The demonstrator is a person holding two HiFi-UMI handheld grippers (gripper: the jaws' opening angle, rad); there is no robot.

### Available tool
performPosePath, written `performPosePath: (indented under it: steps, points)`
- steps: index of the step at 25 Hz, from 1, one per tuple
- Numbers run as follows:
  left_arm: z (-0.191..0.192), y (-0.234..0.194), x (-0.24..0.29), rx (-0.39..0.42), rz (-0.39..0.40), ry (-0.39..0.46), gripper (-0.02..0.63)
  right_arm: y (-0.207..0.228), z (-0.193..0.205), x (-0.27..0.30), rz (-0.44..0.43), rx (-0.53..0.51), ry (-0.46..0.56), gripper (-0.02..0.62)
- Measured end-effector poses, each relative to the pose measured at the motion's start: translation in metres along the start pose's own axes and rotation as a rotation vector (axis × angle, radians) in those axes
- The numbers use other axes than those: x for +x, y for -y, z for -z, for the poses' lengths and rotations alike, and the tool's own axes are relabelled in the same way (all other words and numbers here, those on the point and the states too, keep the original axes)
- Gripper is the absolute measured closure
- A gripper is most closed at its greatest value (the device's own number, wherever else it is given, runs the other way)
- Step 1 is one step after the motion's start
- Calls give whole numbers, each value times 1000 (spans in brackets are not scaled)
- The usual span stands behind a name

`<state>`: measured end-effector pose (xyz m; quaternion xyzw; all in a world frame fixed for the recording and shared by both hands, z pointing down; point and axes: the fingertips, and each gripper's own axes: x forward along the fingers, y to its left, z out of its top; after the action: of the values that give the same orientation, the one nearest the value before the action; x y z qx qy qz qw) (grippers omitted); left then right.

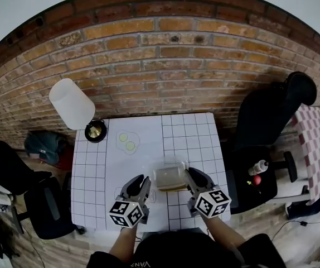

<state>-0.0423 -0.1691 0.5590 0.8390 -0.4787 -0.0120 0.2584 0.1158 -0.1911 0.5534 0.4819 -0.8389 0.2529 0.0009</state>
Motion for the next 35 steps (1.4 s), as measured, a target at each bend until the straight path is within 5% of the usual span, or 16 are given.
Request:
performPosePath:
  steps: [35]
  points:
    - [-91, -9, -53, 115, 61, 155, 525, -81, -64, 5, -31, -66, 197, 574]
